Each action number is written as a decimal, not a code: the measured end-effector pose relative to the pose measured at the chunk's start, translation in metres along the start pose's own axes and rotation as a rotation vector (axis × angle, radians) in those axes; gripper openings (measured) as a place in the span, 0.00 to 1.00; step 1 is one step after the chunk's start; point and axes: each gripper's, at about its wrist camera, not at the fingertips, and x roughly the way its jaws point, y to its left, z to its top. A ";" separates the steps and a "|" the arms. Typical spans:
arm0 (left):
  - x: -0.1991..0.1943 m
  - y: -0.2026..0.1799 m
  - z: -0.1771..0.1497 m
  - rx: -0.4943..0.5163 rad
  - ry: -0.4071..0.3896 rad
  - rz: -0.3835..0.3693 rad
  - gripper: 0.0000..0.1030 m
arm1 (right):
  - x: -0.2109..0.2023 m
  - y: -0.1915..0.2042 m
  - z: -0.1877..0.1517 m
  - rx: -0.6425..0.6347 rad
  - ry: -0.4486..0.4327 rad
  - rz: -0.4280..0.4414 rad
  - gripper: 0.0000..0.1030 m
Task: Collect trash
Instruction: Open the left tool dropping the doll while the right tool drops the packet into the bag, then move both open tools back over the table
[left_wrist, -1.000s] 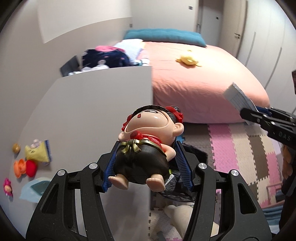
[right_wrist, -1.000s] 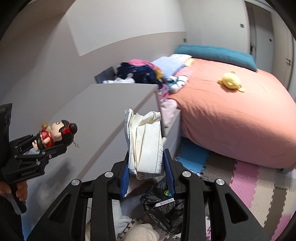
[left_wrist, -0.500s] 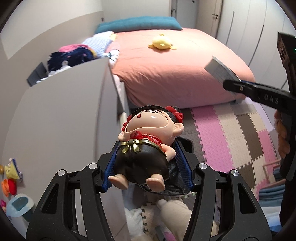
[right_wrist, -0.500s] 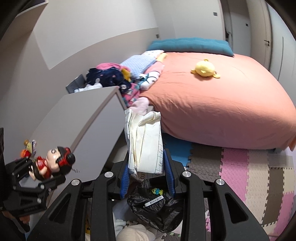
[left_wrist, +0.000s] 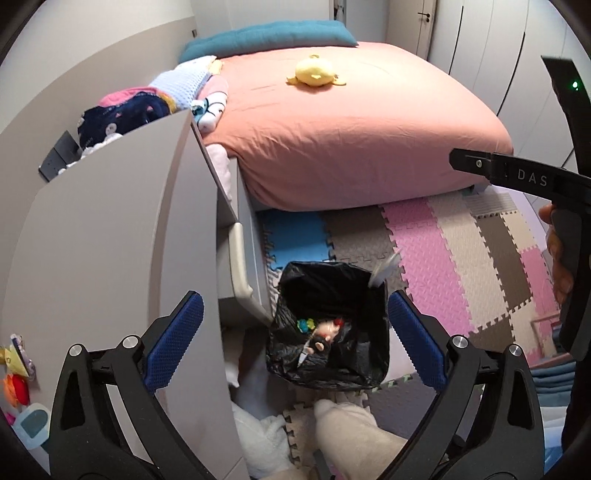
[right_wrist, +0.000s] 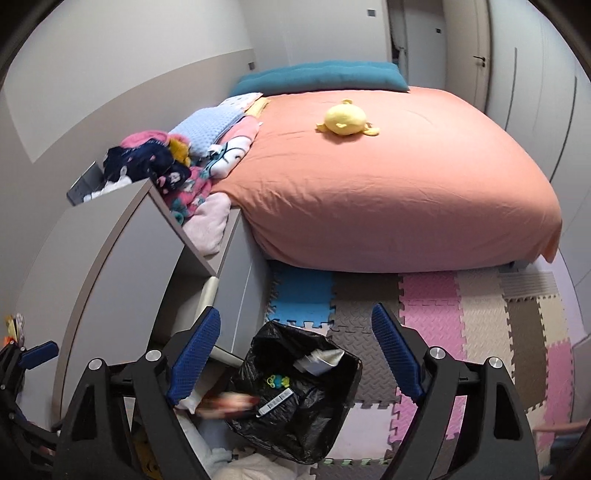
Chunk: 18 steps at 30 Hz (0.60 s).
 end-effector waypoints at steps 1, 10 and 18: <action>-0.002 0.001 -0.002 0.001 -0.004 0.008 0.94 | 0.000 -0.001 -0.001 -0.001 0.000 -0.003 0.82; -0.014 0.018 -0.014 -0.026 -0.021 0.023 0.94 | -0.002 0.016 -0.005 -0.014 0.007 0.016 0.82; -0.033 0.045 -0.031 -0.078 -0.046 0.039 0.94 | -0.012 0.053 -0.008 -0.078 -0.003 0.052 0.82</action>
